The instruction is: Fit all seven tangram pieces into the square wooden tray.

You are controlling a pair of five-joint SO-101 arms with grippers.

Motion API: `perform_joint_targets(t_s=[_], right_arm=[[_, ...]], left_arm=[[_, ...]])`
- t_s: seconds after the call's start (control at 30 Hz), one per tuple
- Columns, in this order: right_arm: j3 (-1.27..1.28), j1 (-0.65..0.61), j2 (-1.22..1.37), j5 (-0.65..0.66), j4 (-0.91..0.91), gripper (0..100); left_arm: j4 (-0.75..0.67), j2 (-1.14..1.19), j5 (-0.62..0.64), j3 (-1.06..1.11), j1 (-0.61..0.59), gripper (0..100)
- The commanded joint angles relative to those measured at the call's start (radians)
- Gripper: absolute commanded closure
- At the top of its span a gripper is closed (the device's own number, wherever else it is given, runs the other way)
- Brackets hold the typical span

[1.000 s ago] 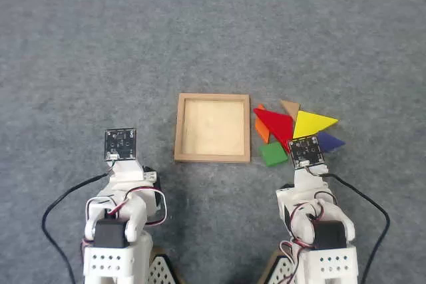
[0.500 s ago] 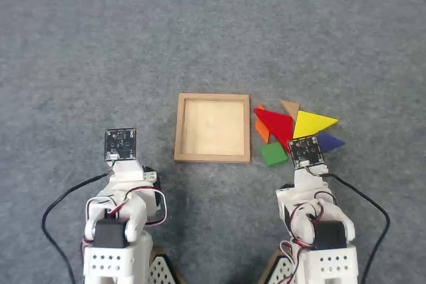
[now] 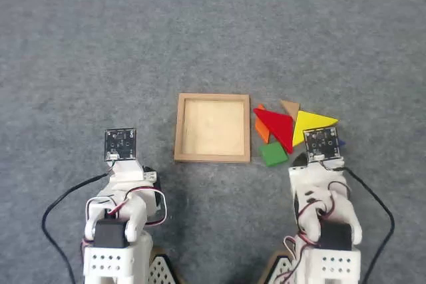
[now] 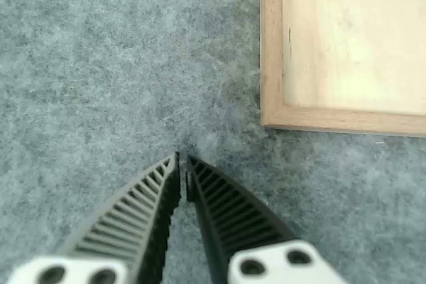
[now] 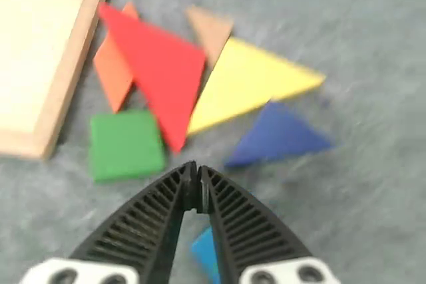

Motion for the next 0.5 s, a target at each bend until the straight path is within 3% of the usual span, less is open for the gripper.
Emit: perform_joint_targets(t_s=[0.0, 0.27, 0.47], right_arm=[[-0.135, 0.042, -0.018, 0.133, -0.030, 98.9], [-0.379, 0.002, 0.041, 0.141, 0.047, 92.0], [-0.683, -0.004, 0.573, 0.104, 0.010, 91.6]], left_arm=[[0.002, -0.020, -0.009, -0.013, -0.005, 99], [0.002, -0.020, -0.009, -0.013, -0.005, 99], [0.002, -0.020, -0.009, -0.013, -0.005, 99]])
